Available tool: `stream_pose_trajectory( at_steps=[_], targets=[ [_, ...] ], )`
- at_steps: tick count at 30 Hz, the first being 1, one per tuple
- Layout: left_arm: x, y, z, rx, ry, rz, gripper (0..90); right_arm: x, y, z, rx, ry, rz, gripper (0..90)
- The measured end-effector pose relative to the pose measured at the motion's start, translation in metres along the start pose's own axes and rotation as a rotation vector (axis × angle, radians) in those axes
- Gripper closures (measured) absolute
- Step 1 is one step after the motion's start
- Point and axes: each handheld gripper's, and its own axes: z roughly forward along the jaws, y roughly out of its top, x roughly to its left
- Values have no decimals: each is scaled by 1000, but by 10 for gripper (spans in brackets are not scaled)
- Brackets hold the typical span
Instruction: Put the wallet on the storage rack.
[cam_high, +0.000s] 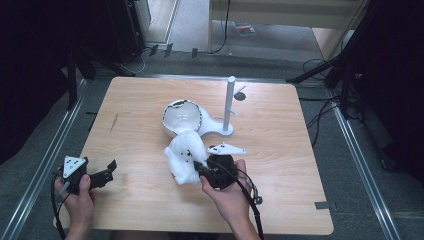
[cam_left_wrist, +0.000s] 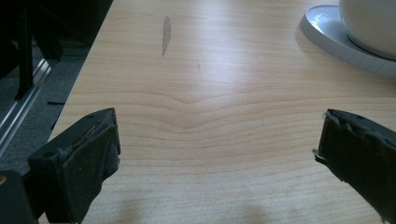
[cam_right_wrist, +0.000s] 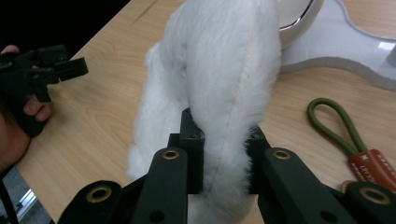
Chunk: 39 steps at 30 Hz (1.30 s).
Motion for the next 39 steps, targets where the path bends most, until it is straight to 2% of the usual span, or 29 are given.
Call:
stream_pose_trajectory(
  at_steps=[3,11,17,25,39],
  targets=[
    [0,0,0,1,-1,-2,0,-3,7,-3,-6,-2,25,783],
    [1,0,0,1,-2,-4,0,-12,27,-3,-15,-54,37,783],
    [1,0,0,2,-3,-5,0,-17,37,1,-18,-70,39,783],
    [1,0,0,2,-7,-5,0,-24,58,20,-10,-96,52,782],
    [1,0,0,0,-10,-11,0,-37,75,52,36,-129,85,782]
  ],
)
